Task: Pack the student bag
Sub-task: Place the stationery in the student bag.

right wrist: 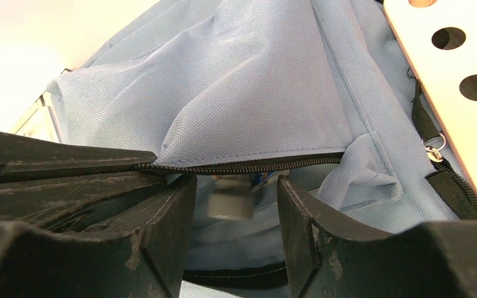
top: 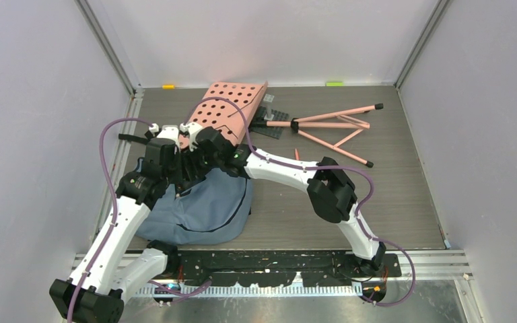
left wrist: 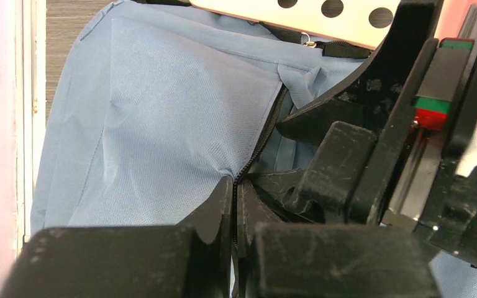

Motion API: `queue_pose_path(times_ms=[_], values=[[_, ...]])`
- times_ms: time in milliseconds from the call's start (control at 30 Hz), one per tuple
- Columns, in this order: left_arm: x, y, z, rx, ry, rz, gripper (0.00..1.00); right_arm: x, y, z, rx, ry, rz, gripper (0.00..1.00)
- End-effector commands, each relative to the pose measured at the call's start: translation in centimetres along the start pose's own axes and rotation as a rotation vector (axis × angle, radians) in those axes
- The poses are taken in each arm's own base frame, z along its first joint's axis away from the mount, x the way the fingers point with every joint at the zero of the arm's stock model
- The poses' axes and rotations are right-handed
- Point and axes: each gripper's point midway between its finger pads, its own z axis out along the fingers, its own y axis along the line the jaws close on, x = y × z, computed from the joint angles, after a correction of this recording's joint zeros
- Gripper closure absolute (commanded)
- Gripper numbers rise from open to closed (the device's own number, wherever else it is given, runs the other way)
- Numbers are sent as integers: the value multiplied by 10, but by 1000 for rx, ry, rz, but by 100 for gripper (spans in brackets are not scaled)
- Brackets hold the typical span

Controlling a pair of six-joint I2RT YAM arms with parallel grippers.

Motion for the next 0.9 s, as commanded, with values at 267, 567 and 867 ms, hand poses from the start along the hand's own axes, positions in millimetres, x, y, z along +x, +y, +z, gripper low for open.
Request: queue_pose_path(times_ms=[267, 567, 867], values=[[-34, -7, -8, 41, -142, -49, 100, -24, 22, -36, 8, -95, -74, 43], [-34, -8, -9, 45, -141, -49, 100, 3, -20, -158, 255, -100, -31, 43], [-33, -9, -8, 54, -138, -48, 100, 75, -139, -260, 588, -73, 304, 43]])
